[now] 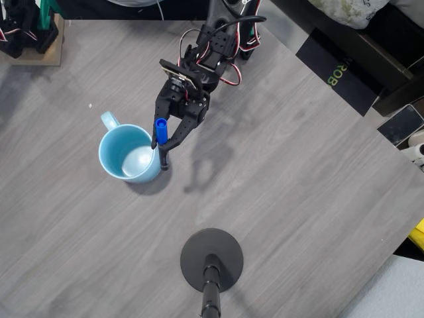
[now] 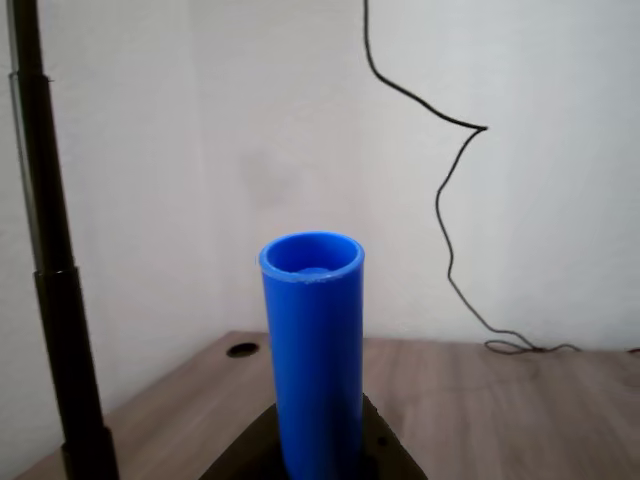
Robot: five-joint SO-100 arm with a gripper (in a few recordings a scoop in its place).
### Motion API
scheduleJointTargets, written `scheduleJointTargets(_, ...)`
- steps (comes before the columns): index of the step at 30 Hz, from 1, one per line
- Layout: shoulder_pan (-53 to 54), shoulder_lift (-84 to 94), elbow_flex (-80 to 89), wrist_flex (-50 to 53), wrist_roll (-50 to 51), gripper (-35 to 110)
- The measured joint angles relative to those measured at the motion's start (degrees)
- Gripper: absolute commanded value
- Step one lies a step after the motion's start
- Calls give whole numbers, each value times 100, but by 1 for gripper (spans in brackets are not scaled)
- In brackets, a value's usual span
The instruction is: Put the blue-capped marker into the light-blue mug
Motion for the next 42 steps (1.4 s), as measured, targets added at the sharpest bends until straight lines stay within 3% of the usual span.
scheduleJointTargets(18, 773, 132, -431, 475, 255, 0)
scheduleJointTargets(28, 1195, 545, -431, 1230, 475, 0)
scheduleJointTargets(42, 1310, 334, -299, 1257, 475, 0)
